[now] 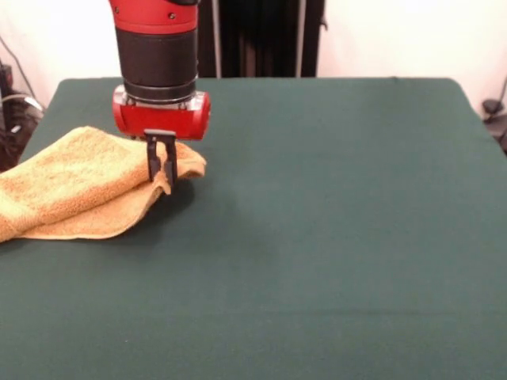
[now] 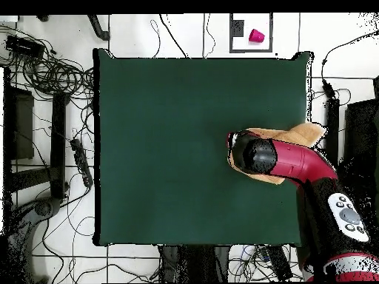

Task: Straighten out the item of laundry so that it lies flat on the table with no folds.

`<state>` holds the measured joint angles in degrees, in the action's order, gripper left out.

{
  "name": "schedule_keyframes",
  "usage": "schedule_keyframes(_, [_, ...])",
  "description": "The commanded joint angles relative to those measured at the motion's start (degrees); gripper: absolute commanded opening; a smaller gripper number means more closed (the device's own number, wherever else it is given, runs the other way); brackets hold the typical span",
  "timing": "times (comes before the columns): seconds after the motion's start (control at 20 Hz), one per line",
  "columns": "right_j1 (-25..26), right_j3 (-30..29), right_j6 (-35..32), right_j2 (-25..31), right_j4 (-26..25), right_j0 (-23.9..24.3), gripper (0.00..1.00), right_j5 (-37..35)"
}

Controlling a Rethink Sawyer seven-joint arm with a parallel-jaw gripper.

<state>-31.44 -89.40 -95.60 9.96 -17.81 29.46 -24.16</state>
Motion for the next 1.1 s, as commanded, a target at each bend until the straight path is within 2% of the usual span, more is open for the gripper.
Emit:
schedule_keyframes(0.05, [-0.2, -1.7, -12.1, -1.8, 4.5, -0.9, 0.0, -2.0])
schedule_keyframes(0.65, [0.4, -1.3, -10.1, -2.7, 7.4, -1.7, 0.0, -3.5])
schedule_keyframes(1.1, [3.8, 2.6, -13.5, -4.6, 10.0, -7.0, 0.0, -3.6])
